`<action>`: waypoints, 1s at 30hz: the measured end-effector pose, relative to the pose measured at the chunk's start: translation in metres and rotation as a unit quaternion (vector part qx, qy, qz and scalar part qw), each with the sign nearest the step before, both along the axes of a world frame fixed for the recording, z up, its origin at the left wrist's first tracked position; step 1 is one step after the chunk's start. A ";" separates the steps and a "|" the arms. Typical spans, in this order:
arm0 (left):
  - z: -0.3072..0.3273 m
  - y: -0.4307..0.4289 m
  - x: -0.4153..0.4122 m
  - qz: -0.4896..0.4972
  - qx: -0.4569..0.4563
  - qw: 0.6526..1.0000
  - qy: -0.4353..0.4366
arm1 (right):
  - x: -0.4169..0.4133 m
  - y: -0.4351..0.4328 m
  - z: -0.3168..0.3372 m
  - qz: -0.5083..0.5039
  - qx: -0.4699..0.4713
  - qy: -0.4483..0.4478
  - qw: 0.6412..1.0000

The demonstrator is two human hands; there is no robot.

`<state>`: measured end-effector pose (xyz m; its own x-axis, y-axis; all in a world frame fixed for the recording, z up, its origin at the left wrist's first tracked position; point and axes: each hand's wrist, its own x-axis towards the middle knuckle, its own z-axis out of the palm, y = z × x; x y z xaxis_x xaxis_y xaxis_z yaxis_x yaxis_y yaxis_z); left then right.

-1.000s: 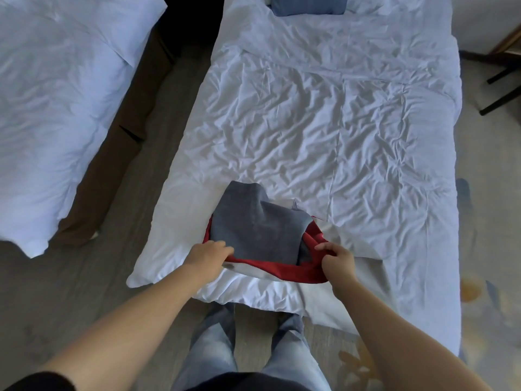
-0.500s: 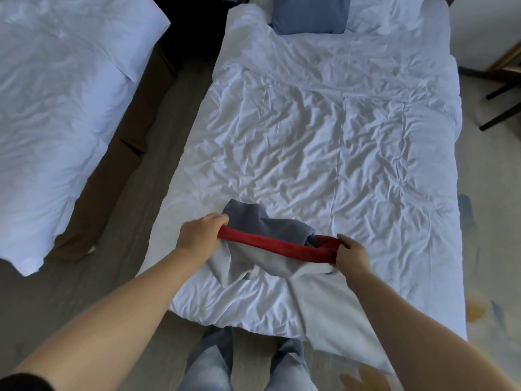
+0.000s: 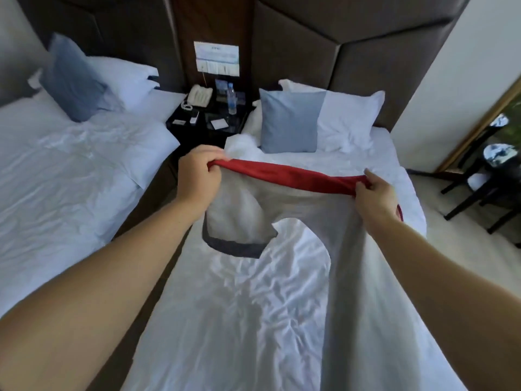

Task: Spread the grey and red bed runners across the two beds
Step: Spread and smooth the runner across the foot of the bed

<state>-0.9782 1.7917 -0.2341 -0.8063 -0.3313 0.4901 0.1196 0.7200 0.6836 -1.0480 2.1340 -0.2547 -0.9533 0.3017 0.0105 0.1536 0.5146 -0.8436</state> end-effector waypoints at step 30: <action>-0.186 -0.008 0.097 -0.059 -0.068 0.933 -0.349 | 0.112 -0.019 -0.164 0.126 0.154 -0.181 0.963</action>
